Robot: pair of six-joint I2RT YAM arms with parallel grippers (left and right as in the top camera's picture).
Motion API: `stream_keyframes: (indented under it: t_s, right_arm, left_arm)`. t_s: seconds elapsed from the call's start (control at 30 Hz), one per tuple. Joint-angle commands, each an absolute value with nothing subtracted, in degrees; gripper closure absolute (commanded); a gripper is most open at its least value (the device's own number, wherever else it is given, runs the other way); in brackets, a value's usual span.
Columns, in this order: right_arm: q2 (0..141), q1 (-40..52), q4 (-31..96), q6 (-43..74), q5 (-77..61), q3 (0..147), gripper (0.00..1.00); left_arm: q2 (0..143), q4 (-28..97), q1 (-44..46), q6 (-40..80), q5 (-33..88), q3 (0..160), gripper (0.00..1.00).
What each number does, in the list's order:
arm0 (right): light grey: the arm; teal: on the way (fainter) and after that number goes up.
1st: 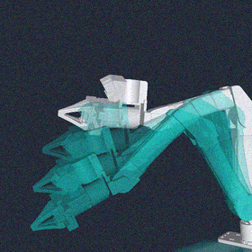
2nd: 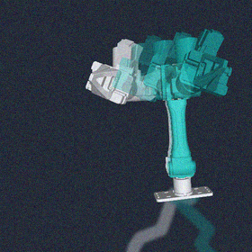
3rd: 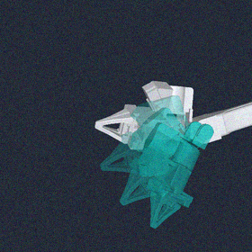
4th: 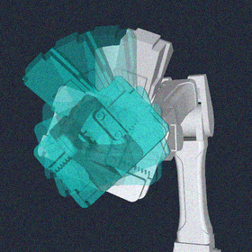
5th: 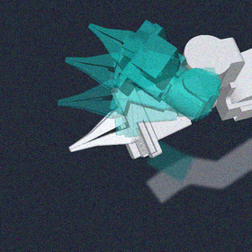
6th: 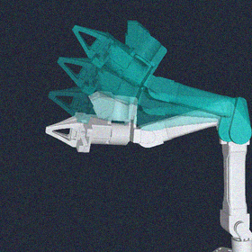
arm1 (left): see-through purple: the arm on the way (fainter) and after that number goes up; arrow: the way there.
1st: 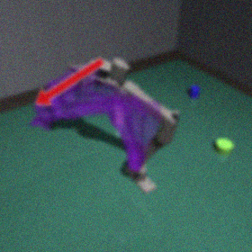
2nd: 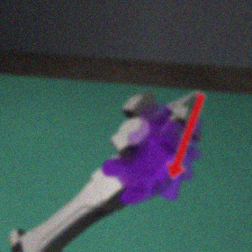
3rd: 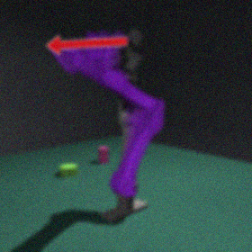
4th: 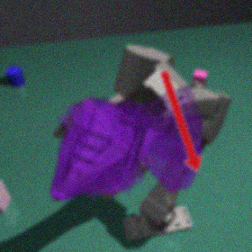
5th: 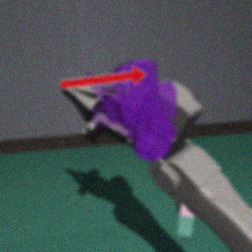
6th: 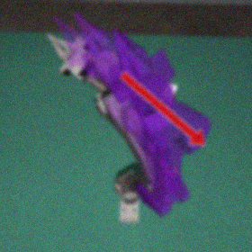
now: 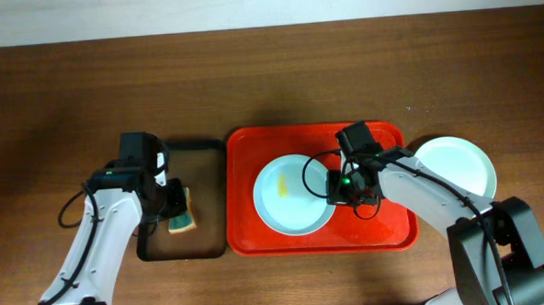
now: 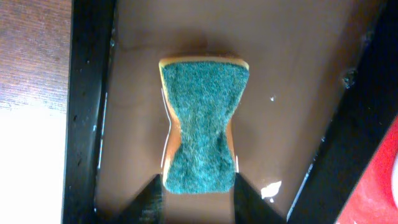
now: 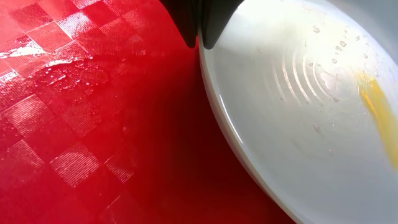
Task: Clean dirty plates on tray and stack at the side
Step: 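Lower the left gripper onto the sponge in the black tray and grasp, then lift the sponge with the left gripper and carry it over the plate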
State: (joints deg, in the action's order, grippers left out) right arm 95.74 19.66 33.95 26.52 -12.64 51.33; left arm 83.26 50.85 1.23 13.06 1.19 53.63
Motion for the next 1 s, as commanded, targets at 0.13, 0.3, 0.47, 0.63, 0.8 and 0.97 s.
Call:
stream_keyframes:
  t_s: [0.13, 0.3, 0.47, 0.63, 0.8, 0.97]
  right_arm:
    - [96.16, 19.86, 33.85, 25.89, -12.93, 50.89, 0.96]
    - [96.16, 19.86, 33.8, 25.89, -12.93, 50.89, 0.96]
    - [96.16, 19.86, 33.82, 25.89, -12.93, 50.89, 0.96]
    - [96.16, 19.86, 33.85, 25.89, -12.93, 50.89, 0.96]
    - [96.16, 19.86, 33.82, 25.89, -12.93, 50.89, 0.96]
    - [96.16, 19.86, 33.85, 25.89, -13.15, 50.89, 0.96]
  left_arm:
    - [89.21, 46.48, 1.52, 9.3, 3.86, 52.69, 0.75]
    - [91.98, 45.54, 1.52, 9.3, 3.51, 52.69, 0.75]
    - [93.23, 44.75, 1.52, 9.32, 1.52, 52.53, 0.76]
    - [95.61, 44.56, 1.52, 9.32, 1.19, 52.53, 0.76]
    - [96.84, 44.4, 1.45, 9.08, 1.23, 52.77, 1.0]
    - [93.3, 49.52, 1.26, 7.05, 1.28, 61.69, 1.0]
